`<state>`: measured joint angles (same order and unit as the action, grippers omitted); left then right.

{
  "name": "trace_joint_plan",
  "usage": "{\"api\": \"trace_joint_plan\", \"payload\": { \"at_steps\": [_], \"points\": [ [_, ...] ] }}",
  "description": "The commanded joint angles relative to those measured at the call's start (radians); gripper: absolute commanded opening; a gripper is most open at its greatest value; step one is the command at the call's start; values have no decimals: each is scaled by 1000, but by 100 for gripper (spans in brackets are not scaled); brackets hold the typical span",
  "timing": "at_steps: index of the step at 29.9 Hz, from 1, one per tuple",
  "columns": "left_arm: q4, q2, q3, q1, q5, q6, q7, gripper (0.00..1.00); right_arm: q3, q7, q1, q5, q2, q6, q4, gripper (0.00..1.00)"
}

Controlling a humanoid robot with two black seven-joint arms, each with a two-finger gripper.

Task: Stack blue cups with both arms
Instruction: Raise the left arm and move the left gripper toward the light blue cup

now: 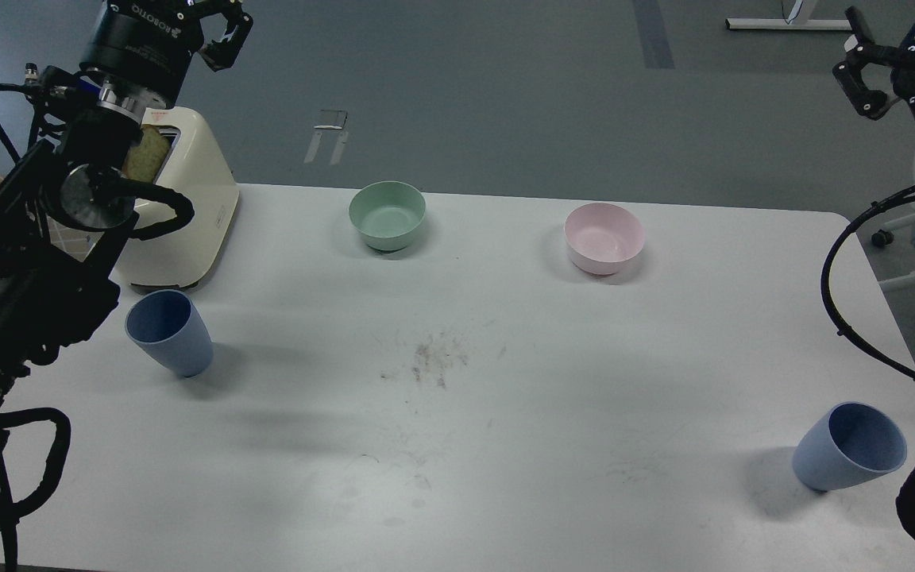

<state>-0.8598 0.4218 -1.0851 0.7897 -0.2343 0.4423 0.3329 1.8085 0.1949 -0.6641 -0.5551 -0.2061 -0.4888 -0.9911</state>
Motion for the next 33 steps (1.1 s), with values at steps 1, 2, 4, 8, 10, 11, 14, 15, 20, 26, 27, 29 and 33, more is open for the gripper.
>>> {"api": "trace_joint_plan", "payload": {
  "at_steps": [1, 2, 4, 8, 10, 11, 14, 15, 20, 26, 27, 29, 33],
  "points": [
    [2, 3, -1, 0, 1, 1, 0, 98, -8, 0, 17, 0, -7, 0, -3, 100],
    [2, 3, -1, -1, 1, 1, 0, 98, -8, 1, 20, 0, -7, 0, -3, 100],
    [2, 3, 1, -1, 0, 1, 0, 98, -12, 1, 23, 0, -7, 0, -3, 100],
    [2, -2, 2, -6, -5, -1, -9, 98, -14, 0, 32, -2, -1, 0, -3, 100],
    [2, -2, 10, -6, -5, -4, -29, 98, -15, 0, 31, -8, -1, 0, 0, 100],
    [2, -3, 13, -6, -5, -4, -57, 98, -17, 0, 31, -9, -6, 0, 3, 100],
    [2, -3, 13, -7, -5, -2, -106, 98, -31, 0, 32, -11, -10, 0, 3, 100],
    [2, -3, 13, -9, -5, -2, -110, 98, -37, 0, 32, -11, -10, 0, 5, 100],
    [2, -3, 14, -10, -4, -4, -115, 98, -49, 0, 32, -20, -12, 0, 9, 100],
    [-28, 15, 22, -36, -5, -10, -106, 97, -41, -6, 32, -16, -16, 0, 3, 100],
    [-41, 20, 24, -52, -7, -13, -106, 97, -40, -6, 32, -14, -24, 0, 2, 100],
    [-129, 82, 27, -98, -31, -13, -106, 97, -35, -8, 32, -12, -39, 0, 3, 100],
    [-269, 193, 63, -142, -120, -16, -106, 97, -31, -9, 37, -11, -41, 0, 3, 100]
  ]
}}
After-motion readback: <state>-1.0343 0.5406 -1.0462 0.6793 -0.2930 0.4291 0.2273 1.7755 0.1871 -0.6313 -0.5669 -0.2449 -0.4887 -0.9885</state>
